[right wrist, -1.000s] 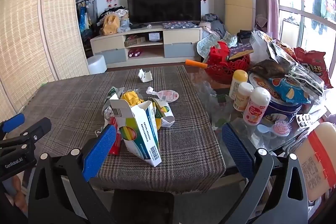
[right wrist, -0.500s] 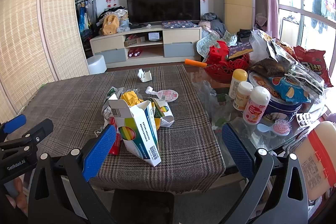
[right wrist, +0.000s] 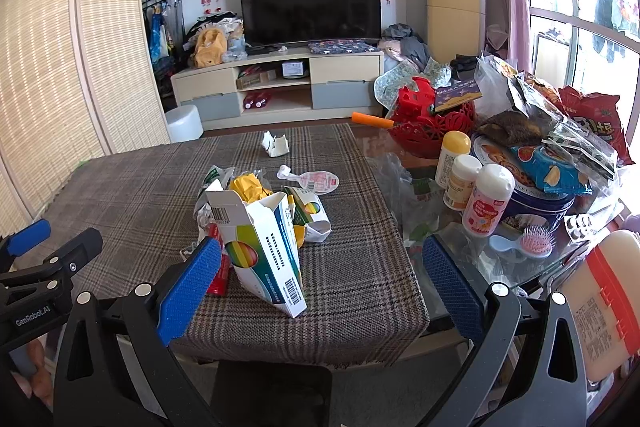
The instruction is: Collect trash
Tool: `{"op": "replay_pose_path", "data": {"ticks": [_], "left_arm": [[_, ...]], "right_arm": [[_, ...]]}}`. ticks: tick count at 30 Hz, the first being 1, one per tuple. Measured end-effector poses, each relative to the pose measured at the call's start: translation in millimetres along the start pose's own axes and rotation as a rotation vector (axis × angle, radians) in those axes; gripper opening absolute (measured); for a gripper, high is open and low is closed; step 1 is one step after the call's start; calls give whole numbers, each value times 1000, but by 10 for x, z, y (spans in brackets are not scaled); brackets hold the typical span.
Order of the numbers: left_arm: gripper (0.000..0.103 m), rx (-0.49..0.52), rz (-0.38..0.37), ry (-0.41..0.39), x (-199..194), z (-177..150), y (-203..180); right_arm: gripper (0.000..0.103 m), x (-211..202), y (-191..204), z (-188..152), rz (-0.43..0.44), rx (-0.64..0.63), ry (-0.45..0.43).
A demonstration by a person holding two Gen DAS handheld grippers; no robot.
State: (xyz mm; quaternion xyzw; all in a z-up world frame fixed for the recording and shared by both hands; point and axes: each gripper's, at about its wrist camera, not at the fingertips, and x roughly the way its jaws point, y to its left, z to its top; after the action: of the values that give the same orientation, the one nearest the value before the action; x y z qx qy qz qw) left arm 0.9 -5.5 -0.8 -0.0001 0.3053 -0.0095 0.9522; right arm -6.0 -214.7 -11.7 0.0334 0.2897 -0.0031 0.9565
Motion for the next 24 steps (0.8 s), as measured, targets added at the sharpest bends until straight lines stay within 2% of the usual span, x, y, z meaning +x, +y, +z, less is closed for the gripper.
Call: {"op": "replay_pose_path", "data": {"ticks": [24], "left_arm": [[95, -2, 1, 0, 14, -11, 3]], "right_arm": [[101, 32, -31, -39, 0, 4, 10]]}}
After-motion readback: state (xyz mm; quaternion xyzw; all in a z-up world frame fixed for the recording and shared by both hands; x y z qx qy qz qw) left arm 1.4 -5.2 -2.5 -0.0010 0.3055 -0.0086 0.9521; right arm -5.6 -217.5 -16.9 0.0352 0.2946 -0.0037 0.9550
